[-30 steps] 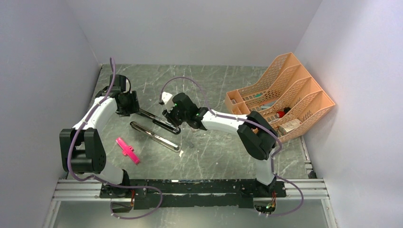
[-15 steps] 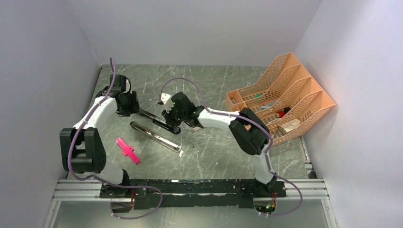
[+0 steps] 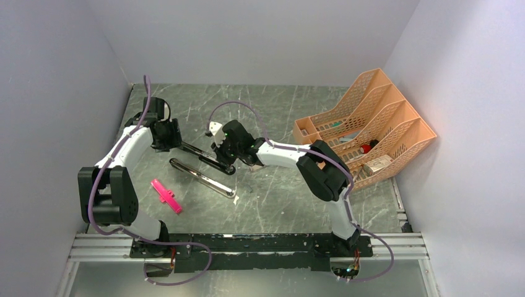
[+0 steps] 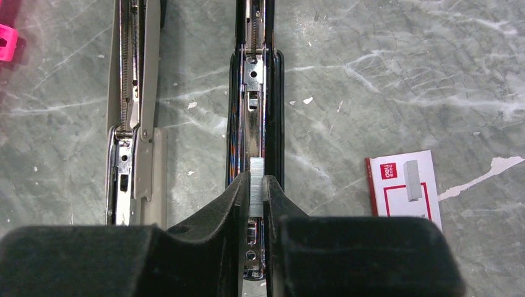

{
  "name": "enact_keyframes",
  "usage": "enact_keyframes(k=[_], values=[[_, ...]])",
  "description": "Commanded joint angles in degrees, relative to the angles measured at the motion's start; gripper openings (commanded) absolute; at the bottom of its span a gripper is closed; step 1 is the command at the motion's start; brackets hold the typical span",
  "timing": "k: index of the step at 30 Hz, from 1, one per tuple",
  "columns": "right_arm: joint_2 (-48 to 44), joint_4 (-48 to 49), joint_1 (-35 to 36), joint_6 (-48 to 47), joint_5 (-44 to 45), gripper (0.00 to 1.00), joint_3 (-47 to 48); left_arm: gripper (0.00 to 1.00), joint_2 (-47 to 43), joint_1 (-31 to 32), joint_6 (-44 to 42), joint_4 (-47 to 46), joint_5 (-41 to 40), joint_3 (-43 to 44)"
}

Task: Load the staples into the stapler
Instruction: Pick up the stapler.

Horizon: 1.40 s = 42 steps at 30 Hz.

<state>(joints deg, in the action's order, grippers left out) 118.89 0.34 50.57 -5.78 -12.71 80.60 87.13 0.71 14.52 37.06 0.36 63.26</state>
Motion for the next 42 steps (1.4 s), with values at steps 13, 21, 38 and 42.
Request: enact_keyframes(k=[13, 21, 38, 42], values=[[-4.61, 3.81, -0.22, 0.33, -0.83, 0.10, -1.76, 0.56, 0.21, 0.17, -0.64, 0.12, 1.85, -0.33], [-7.12, 3.78, -0.21, 0.64, -2.70, 0.10, -3.51, 0.56, 0.23, 0.17, -0.64, 0.12, 1.91, -0.34], [-26.16, 11.93, 2.69, 15.58, -18.72, 0.10, -29.41, 0.56, -0.26, -0.17, -0.70, -0.06, 2.32, -0.51], [-29.29, 13.09, 3.87, 18.43, -20.59, 0.10, -37.42, 0.56, -0.36, -0.18, -0.71, -0.23, 2.53, -0.68]])
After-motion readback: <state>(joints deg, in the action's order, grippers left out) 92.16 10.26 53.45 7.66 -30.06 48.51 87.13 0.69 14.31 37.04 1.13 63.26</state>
